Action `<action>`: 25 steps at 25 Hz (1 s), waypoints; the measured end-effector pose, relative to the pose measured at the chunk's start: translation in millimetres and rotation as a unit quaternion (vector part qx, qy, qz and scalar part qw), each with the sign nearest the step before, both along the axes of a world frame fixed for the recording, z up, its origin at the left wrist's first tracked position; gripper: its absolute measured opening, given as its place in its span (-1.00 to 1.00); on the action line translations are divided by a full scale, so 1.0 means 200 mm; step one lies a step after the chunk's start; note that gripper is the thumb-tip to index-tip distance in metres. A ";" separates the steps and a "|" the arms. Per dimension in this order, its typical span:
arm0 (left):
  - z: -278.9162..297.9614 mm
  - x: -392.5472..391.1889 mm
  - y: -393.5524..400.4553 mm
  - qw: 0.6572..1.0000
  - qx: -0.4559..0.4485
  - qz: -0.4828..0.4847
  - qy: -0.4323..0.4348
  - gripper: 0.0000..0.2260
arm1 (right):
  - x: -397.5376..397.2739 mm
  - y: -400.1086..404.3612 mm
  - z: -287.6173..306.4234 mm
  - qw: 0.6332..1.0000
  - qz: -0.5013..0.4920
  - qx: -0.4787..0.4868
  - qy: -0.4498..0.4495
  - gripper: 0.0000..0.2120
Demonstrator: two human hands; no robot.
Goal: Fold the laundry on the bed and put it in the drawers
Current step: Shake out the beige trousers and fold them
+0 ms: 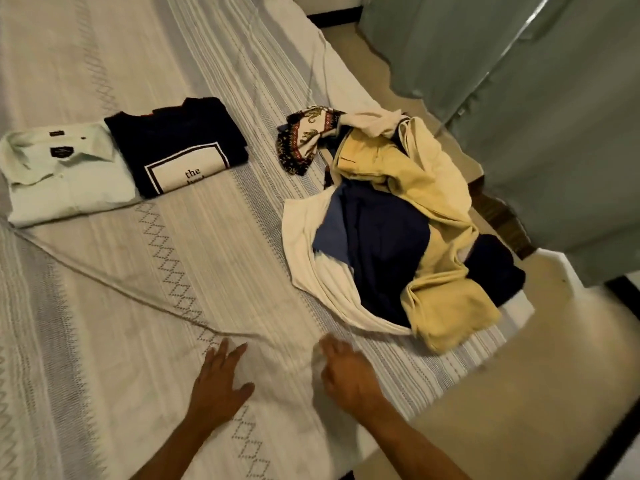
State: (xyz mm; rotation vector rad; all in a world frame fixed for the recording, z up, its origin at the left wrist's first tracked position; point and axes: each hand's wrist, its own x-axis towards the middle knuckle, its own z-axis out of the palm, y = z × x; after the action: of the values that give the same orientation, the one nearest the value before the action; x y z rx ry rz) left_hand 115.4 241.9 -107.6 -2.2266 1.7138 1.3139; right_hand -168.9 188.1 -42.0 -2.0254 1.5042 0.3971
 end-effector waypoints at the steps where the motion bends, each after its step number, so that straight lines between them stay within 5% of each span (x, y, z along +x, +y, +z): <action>1: 0.02 -0.02 -0.02 1.000 -0.004 0.022 0.013 -0.17 | -0.04 -0.07 0.05 0.998 -0.004 -0.061 0.012 -0.36; 4: 0.10 -0.12 -0.18 0.988 -0.083 0.107 0.080 -0.42 | -0.21 -0.40 0.19 0.972 -0.087 -0.206 0.080 -0.34; 8: 0.26 -0.40 -0.53 0.961 -0.172 0.137 0.165 -0.65 | -0.44 -0.73 0.17 0.976 -0.120 -0.128 0.127 -0.43; 11: 0.40 -0.64 -0.75 0.945 -0.172 0.154 0.234 -0.86 | -0.45 -0.74 0.09 0.992 -0.062 -0.072 0.086 -0.54; 13: 0.45 -0.80 -0.87 0.940 -0.146 0.168 0.257 -0.94 | -0.46 -0.67 0.05 0.984 -0.088 -0.152 0.011 -0.48; 16: 0.48 -0.98 -1.02 0.937 -0.070 0.214 0.267 -0.77 | -0.48 -0.54 0.05 0.953 -0.099 -0.280 -0.064 -0.48; 19: 0.46 -1.10 -1.09 0.953 -0.038 0.182 0.238 -0.59 | -0.51 -0.47 0.06 0.949 -0.088 -0.297 -0.060 -0.57; 23: 0.48 -1.15 -1.11 0.954 -0.194 0.110 0.200 -0.54 | -0.58 -0.47 0.10 0.957 -0.119 -0.231 -0.129 -0.62; 25: 0.54 -1.14 -1.13 0.940 -0.247 0.102 0.211 -0.57 | -0.65 -0.49 0.16 0.944 -0.143 -0.277 -0.108 -0.74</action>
State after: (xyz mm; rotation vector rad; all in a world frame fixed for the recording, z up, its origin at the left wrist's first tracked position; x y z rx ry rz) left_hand -112.1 16.6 0.4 -2.5834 2.2194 1.6613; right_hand -298.2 90.5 -9.1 -2.1100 1.8748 -0.4004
